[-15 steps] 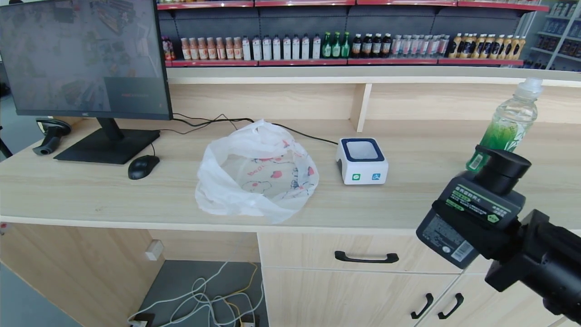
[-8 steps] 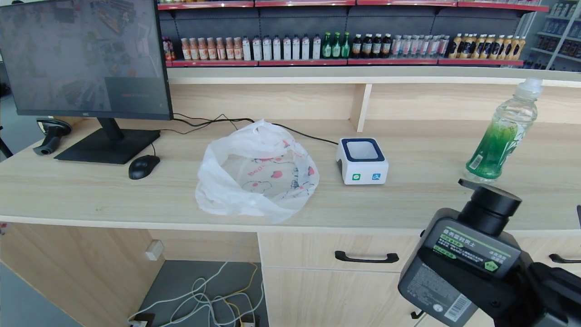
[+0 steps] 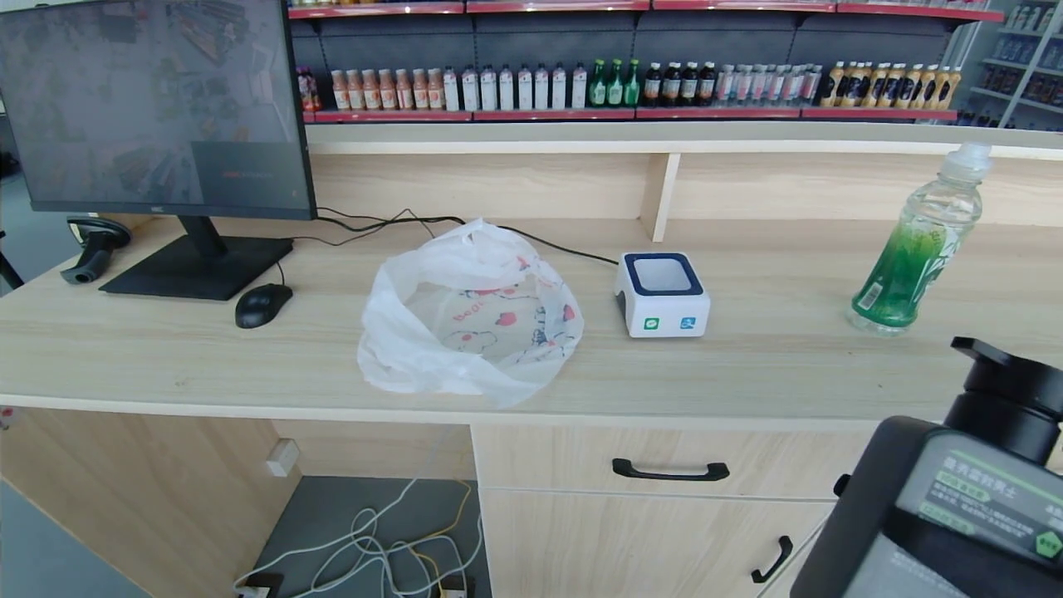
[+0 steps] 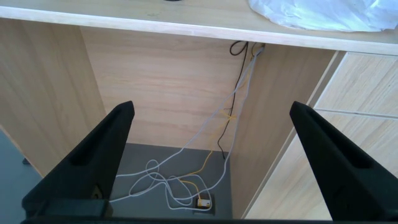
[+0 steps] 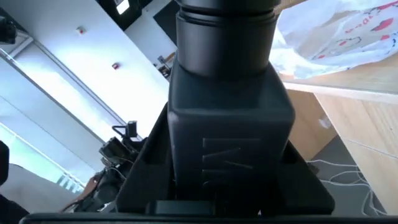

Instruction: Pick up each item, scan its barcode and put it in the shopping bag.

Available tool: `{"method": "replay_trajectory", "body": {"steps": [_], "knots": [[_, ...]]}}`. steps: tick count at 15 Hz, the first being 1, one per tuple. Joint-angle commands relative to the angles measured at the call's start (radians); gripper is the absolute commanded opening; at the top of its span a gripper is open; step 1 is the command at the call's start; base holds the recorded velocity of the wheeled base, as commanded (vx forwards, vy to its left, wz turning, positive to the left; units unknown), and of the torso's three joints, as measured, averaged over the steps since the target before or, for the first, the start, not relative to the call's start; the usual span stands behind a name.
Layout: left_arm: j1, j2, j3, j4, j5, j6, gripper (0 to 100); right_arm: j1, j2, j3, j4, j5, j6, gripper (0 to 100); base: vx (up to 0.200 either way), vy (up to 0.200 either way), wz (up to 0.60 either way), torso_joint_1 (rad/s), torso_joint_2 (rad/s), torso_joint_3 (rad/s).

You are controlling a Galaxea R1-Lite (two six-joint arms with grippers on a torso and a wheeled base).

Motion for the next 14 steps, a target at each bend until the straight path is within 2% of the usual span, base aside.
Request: {"method": "replay_trajectory", "body": {"steps": [1, 5, 7, 9, 14], "knots": [[0.0, 0.0, 0.0, 0.0, 0.0, 0.0, 100, 0.003, -0.005, -0.025, 0.0, 0.008, 0.032, 0, 0.0, 0.0, 0.0, 0.0, 0.0, 0.0], [0.0, 0.0, 0.0, 0.0, 0.0, 0.0, 100, 0.003, 0.166, -0.206, -0.011, 0.016, 0.176, 0, 0.0, 0.0, 0.0, 0.0, 0.0, 0.0], [0.0, 0.0, 0.0, 0.0, 0.0, 0.0, 100, 0.005, 0.228, -0.255, -0.054, 0.026, 0.223, 0, 0.0, 0.0, 0.0, 0.0, 0.0, 0.0], [0.0, 0.0, 0.0, 0.0, 0.0, 0.0, 100, 0.005, 0.308, -0.261, -0.14, 0.031, 0.228, 0, 0.0, 0.0, 0.0, 0.0, 0.0, 0.0], [0.0, 0.0, 0.0, 0.0, 0.0, 0.0, 100, 0.014, 0.391, -0.388, -0.143, 0.052, 0.248, 0, 0.0, 0.0, 0.0, 0.0, 0.0, 0.0]]}}
